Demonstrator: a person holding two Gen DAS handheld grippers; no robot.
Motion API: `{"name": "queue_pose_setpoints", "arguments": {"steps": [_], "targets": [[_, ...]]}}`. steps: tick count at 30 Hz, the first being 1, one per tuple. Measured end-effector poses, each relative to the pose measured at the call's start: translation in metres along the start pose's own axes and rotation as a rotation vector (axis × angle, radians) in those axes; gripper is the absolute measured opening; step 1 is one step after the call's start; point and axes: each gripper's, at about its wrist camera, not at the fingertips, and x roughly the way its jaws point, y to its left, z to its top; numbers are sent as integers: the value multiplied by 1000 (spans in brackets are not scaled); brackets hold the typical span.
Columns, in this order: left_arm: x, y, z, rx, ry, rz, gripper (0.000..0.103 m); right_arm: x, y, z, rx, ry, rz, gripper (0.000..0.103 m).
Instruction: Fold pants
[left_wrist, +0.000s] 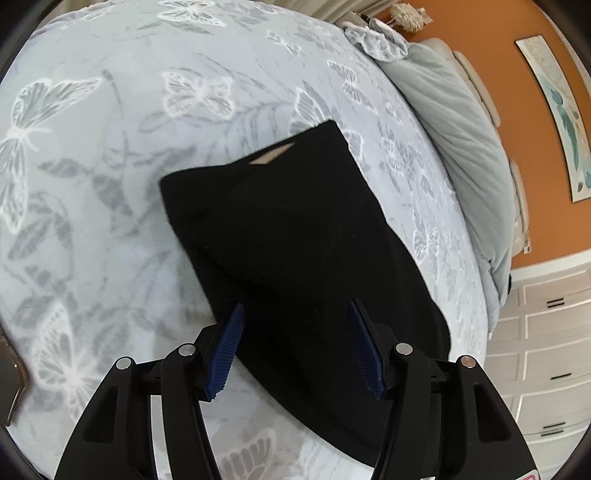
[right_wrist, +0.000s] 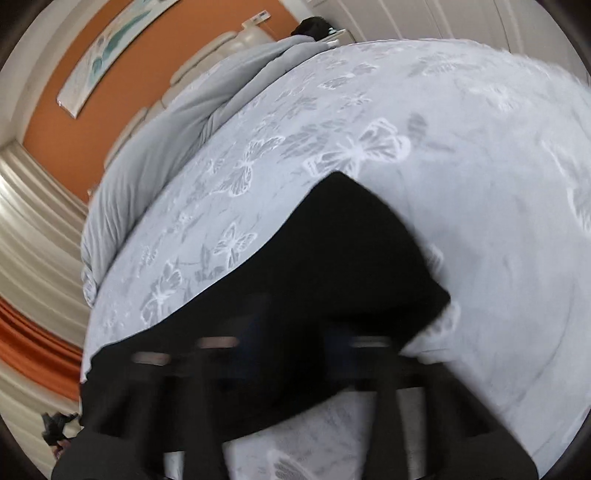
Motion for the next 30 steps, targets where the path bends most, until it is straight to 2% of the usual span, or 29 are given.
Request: {"name": "queue_pose_setpoints", "arguments": {"steps": [1, 2, 3, 4, 5, 6, 8, 10, 12, 13, 14, 15, 16, 19, 21, 23, 24, 26, 27, 28, 29, 30], "targets": [[-4, 2, 0, -2, -9, -7, 56, -12, -3, 1, 2, -16, -9, 16], [-9, 4, 0, 0, -20, -15, 56, -21, 2, -3, -6, -31, -72, 20], [-11, 5, 1, 1, -24, -21, 59, -22, 7, -5, -14, -36, -139, 34], [-12, 6, 2, -5, -28, -33, 61, -24, 15, -13, -20, -49, -217, 43], [-12, 7, 3, -16, -32, -52, 66, -31, 20, -21, -21, -78, -259, 57], [-10, 7, 5, -26, -31, -67, 67, -37, 26, -36, -28, -122, -275, 64], [-6, 5, 8, -45, -29, -80, 67, -43, 44, -57, -62, -158, -268, 65], [1, 0, 14, -52, -25, -98, 67, -45, 69, -70, -150, -175, -268, 66], [9, -5, 19, -45, -8, -106, 63, -47, 92, -80, -244, -228, -253, 75], [15, -9, 23, -33, 4, -94, 61, -48, 103, -86, -296, -252, -262, 76], [19, -13, 26, -12, 15, -77, 46, -48, 108, -89, -329, -268, -270, 76], [23, -16, 30, 13, 30, -52, 4, -47, 117, -93, -375, -285, -273, 76], [25, -19, 35, 45, 49, -20, 5, -44, 122, -95, -400, -289, -277, 76], [-13, -10, 47, 31, -35, -60, 5, -46, 127, -93, -399, -308, -261, 76], [-24, 4, 52, 47, -66, -28, 5, -46, 120, -86, -356, -305, -263, 79], [-7, 24, 49, 55, 4, 33, 6, -41, 110, -79, -287, -285, -258, 79], [0, 31, 44, 50, 30, 45, 7, -41, 107, -78, -268, -282, -251, 79], [-2, 35, 34, 52, -1, 17, 15, -41, 105, -80, -262, -281, -256, 79], [-6, 36, 31, 40, -30, -7, 34, -41, 105, -81, -266, -278, -262, 79], [-11, 38, 27, 12, -55, -29, 48, -40, 105, -81, -268, -270, -265, 80], [-16, 40, 25, -21, -82, -30, 70, -39, 105, -82, -269, -265, -266, 81], [-21, 43, 24, -52, -113, -26, 76, -36, 104, -82, -271, -253, -267, 81]]}}
